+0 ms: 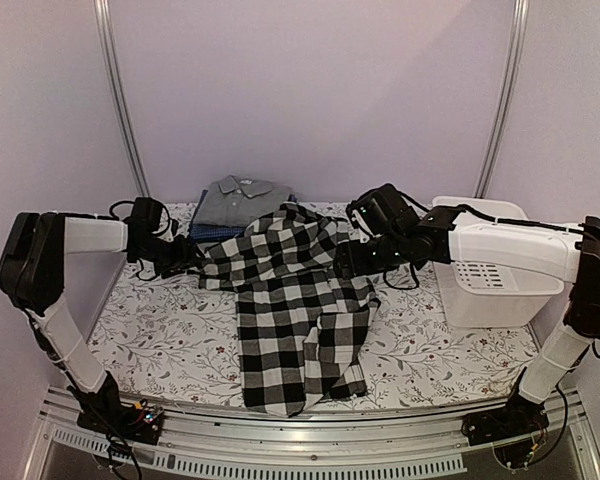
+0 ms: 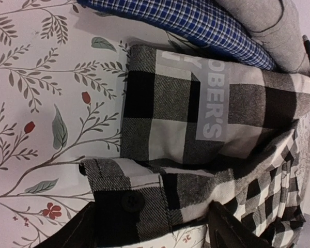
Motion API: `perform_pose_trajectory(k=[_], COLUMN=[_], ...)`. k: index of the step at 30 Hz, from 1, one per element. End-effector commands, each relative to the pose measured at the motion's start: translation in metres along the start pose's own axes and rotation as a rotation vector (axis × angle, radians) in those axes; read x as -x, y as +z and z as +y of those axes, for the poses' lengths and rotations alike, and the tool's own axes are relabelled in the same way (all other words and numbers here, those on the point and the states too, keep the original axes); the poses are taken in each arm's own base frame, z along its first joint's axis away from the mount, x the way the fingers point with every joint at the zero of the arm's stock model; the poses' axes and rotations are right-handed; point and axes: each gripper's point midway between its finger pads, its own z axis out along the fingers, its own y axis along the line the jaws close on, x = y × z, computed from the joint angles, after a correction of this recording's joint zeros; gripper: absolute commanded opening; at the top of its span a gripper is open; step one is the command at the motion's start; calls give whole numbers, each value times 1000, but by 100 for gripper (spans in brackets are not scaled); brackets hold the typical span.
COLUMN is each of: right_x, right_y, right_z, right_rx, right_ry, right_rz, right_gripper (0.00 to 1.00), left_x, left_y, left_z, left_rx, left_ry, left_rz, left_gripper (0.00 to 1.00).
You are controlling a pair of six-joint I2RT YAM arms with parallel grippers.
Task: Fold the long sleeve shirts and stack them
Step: Pick up the sleeve from the center of the board, then pass from the left arm to the right
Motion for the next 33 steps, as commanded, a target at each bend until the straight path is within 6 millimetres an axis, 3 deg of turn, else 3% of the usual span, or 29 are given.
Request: perform_pose_trajectory(k=[1, 5, 7, 9, 10, 14, 18, 23, 27, 33], right_x=[2, 5, 5, 7, 8, 16, 36, 66, 90, 110], right_y=[2, 1, 0, 0, 0, -3, -8, -16, -30, -26], right_z=[6, 7, 7, 7, 7, 8, 20, 44, 60, 52], right_rx=[18, 22, 23, 21, 21, 17, 56, 152, 214, 125], right_ry=[-13, -11, -10, -7, -7, -2, -8, -64, -118, -151], right_rz=[-17, -25, -28, -34, -37, -57, -106, -199, -294, -361], right_gripper=[72, 72, 72, 72, 71, 71, 72, 81, 90, 95], left_x=[9, 6, 5, 4, 3, 0, -7, -28, -33, -40], left_y=[10, 7, 1, -5, -9, -33, -70, -119, -129, -142], left_z=[-20, -37, -47, -55, -61, -108, -188, -283, -319, -351], left_rx=[-53, -31, -23, -4, -1, -54, -272, -602, -742, -887], left_ry=[18, 63, 94, 124, 143, 264, 420, 570, 582, 599], left_rz=[-9, -10, -21, -26, -34, -69, -119, -140, -113, -96], left_gripper=[65, 42, 28, 5, 0, 0, 0, 0, 0, 0])
